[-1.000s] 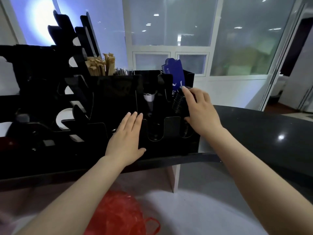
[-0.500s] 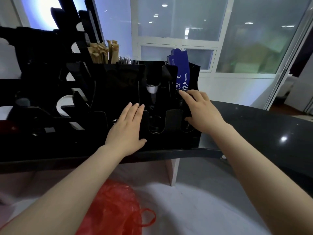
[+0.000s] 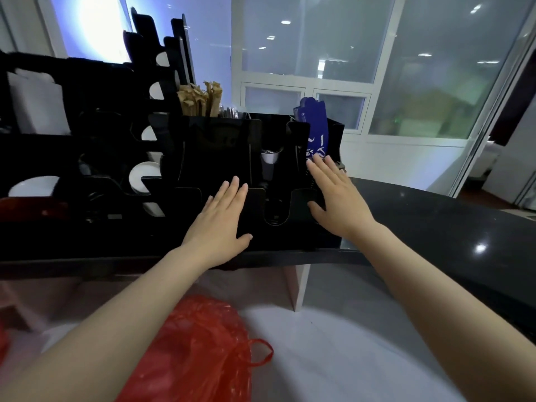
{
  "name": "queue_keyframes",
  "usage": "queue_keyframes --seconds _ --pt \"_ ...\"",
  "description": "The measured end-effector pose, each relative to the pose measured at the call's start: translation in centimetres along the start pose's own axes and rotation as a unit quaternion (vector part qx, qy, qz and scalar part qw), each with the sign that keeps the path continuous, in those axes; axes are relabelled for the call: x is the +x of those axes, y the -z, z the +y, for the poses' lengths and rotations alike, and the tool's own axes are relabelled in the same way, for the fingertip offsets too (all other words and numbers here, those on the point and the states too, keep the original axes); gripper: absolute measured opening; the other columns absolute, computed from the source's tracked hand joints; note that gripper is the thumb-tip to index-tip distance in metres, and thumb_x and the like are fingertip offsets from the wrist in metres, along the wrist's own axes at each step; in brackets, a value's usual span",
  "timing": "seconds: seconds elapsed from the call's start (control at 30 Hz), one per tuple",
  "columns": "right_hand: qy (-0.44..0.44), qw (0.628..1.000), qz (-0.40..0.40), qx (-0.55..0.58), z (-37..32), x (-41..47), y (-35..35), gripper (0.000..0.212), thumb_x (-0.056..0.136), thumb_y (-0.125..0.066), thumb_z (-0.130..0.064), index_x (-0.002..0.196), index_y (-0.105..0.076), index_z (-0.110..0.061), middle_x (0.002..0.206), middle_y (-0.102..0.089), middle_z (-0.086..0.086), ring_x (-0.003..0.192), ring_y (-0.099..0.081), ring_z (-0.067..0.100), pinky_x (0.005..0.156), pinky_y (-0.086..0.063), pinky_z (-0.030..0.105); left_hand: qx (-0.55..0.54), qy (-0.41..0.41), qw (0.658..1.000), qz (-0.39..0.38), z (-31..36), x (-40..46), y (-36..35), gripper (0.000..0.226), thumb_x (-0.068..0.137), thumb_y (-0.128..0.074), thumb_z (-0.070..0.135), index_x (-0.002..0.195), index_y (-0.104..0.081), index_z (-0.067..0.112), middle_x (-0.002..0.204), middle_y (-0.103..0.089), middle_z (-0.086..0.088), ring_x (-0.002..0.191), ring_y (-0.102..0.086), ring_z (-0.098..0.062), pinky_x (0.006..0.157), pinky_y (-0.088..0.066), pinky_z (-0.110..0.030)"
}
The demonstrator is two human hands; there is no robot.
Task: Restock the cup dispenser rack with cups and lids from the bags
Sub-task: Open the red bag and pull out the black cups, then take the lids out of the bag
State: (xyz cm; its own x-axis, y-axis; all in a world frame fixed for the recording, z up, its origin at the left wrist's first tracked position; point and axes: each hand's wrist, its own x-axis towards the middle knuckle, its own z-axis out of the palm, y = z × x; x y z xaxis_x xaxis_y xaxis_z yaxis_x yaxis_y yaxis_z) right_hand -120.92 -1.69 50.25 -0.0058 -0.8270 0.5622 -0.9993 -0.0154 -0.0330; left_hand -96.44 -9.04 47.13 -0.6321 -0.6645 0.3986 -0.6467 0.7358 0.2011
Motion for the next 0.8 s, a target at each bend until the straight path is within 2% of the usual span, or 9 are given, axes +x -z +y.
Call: queue_keyframes --seconds 0.17,0.27,0.43,0.53,0.6,0.67,0.7,0.73,0.8 --pt "0.061 0.996 -0.016 0.062 -5.8 -1.9 -1.5 0.069 0.087 -0.063 -0.019 0.149 -0.032 -0.013 0.158 -0.023 0.005 0.148 -0.011 0.022 0.119 -0.017 0.039 -0.032 -0.009 0.999 0.04 -1.9 -5.8 0.6 0.088 0.089 -0.058 0.035 0.152 0.003 0.025 0.158 0.017 0.009 0.143 0.021 -0.004 0.117 0.006 -0.028" --pt "0.088 0.99 -0.024 0.106 -9.8 -3.6 -3.3 0.064 0.088 -0.063 -0.018 0.146 -0.037 -0.013 0.155 -0.03 0.005 0.147 -0.015 0.02 0.118 -0.016 0.032 -0.069 0.023 0.995 0.066 -4.0 -10.1 1.0 0.084 0.088 -0.059 0.034 0.153 -0.005 0.029 0.158 0.009 0.015 0.142 0.017 0.003 0.118 -0.004 -0.029" --pt "0.13 0.98 -0.082 0.126 -15.3 -6.3 -7.1 0.062 0.091 -0.059 -0.024 0.148 -0.034 -0.017 0.157 -0.025 0.001 0.148 -0.01 0.015 0.117 -0.01 0.028 -0.088 0.099 0.989 0.064 -8.1 -16.9 0.6 0.079 0.088 -0.061 0.032 0.151 -0.013 0.034 0.155 0.004 0.024 0.141 0.013 0.008 0.114 -0.012 -0.025" --pt "0.145 0.975 -0.11 0.13 -17.8 -7.7 -9.3 0.058 0.09 -0.06 -0.024 0.145 -0.04 -0.017 0.156 -0.029 0.001 0.147 -0.016 0.018 0.114 -0.008 0.023 -0.104 0.128 0.985 0.051 -10.2 -20.3 0.0 0.075 0.087 -0.065 0.026 0.149 -0.024 0.029 0.157 -0.007 0.015 0.144 0.007 0.001 0.118 -0.011 -0.028" --pt "0.157 0.969 -0.125 0.142 -19.3 -8.6 -10.4 0.048 0.087 -0.061 -0.021 0.134 -0.053 -0.013 0.147 -0.043 0.007 0.14 -0.033 0.027 0.114 -0.02 0.027 -0.108 0.145 0.983 0.043 -11.4 -22.2 -0.3 0.068 0.086 -0.068 0.025 0.146 -0.035 0.025 0.158 -0.015 0.006 0.145 0.0 -0.008 0.116 -0.012 -0.03" --pt "0.163 0.964 -0.143 0.153 -20.5 -9.5 -11.5 0.036 0.085 -0.059 -0.021 0.119 -0.064 -0.01 0.134 -0.054 0.012 0.125 -0.049 0.034 0.107 -0.039 0.037 -0.101 0.174 0.979 0.021 -12.7 -24.0 -1.0 0.061 0.084 -0.07 0.032 0.139 -0.044 0.029 0.159 -0.012 0.001 0.147 0.001 -0.015 0.117 -0.012 -0.033" --pt "0.165 0.963 -0.153 0.15 -21.1 -10.0 -12.1 0.033 0.083 -0.061 -0.019 0.114 -0.067 -0.01 0.13 -0.056 0.013 0.12 -0.052 0.036 0.102 -0.044 0.039 -0.089 0.193 0.977 -0.002 -13.3 -24.9 -1.4 0.056 0.082 -0.071 0.039 0.134 -0.05 0.033 0.16 -0.008 0.0 0.147 0.003 -0.019 0.119 -0.011 -0.038" --pt "0.165 0.961 -0.169 0.144 -21.6 -10.4 -12.9 0.032 0.081 -0.063 -0.016 0.112 -0.069 -0.01 0.13 -0.056 0.014 0.12 -0.052 0.036 0.101 -0.044 0.04 -0.069 0.215 0.974 -0.034 -13.9 -25.7 -1.9 0.048 0.08 -0.07 0.046 0.125 -0.055 0.039 0.16 -0.003 0.001 0.147 0.008 -0.021 0.119 -0.009 -0.045" --pt "0.163 0.954 -0.217 0.124 -22.7 -11.2 -14.6 0.034 0.084 -0.061 -0.02 0.117 -0.068 -0.018 0.144 -0.045 0.012 0.133 -0.04 0.033 0.111 -0.031 0.037 -0.034 0.253 0.962 -0.098 -14.9 -27.2 -2.9 0.033 0.074 -0.07 0.057 0.103 -0.057 0.051 0.16 0.006 0.004 0.145 0.019 -0.024 0.117 0.0 -0.054"
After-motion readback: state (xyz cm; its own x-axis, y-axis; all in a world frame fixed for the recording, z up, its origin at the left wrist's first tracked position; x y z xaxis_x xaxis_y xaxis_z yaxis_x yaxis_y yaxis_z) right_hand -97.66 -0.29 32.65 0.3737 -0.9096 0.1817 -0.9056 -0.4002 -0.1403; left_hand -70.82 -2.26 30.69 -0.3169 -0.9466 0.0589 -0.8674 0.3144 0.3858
